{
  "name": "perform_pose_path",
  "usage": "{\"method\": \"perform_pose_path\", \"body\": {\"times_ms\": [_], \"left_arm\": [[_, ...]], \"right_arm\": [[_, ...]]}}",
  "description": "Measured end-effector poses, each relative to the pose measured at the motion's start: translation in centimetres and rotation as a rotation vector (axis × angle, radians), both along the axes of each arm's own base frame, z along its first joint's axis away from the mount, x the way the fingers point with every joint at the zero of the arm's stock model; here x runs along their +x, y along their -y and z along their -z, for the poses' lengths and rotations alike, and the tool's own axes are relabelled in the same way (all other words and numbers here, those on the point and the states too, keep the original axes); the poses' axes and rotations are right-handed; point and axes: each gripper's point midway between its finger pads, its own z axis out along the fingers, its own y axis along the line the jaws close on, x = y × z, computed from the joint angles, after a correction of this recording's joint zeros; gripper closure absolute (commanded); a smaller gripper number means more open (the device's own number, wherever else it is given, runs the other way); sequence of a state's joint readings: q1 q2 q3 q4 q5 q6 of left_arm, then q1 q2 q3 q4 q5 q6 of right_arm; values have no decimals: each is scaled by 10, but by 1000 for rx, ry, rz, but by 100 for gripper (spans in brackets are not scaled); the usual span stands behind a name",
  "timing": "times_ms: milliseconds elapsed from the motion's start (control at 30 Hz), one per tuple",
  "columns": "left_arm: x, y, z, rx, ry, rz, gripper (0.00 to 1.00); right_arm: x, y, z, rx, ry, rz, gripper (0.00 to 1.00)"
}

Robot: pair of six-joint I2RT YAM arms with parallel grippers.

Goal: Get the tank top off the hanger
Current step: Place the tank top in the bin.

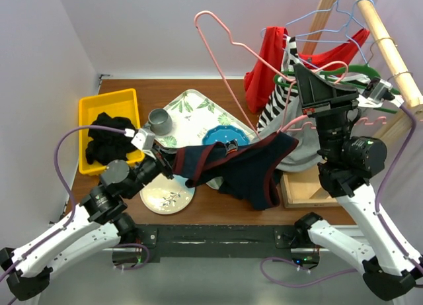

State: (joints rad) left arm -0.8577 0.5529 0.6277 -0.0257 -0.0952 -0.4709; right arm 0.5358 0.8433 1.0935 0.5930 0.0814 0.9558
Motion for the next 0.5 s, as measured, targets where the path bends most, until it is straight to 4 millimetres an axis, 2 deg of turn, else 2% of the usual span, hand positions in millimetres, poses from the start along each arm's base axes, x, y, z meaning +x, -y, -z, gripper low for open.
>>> {"method": "perform_pose_path", "body": {"times_ms": [233, 333, 500], "left_arm": [[13, -11, 25, 106, -88, -97, 100], [12, -12, 24, 124, -98, -98, 100], [1, -13, 9, 88, -61, -48, 100]], "right_arm": [[-11, -3, 3, -94, 13, 12, 100], [-15, -7, 9, -169, 13, 16, 100], [-19, -14, 23, -273, 10, 19, 100]]}}
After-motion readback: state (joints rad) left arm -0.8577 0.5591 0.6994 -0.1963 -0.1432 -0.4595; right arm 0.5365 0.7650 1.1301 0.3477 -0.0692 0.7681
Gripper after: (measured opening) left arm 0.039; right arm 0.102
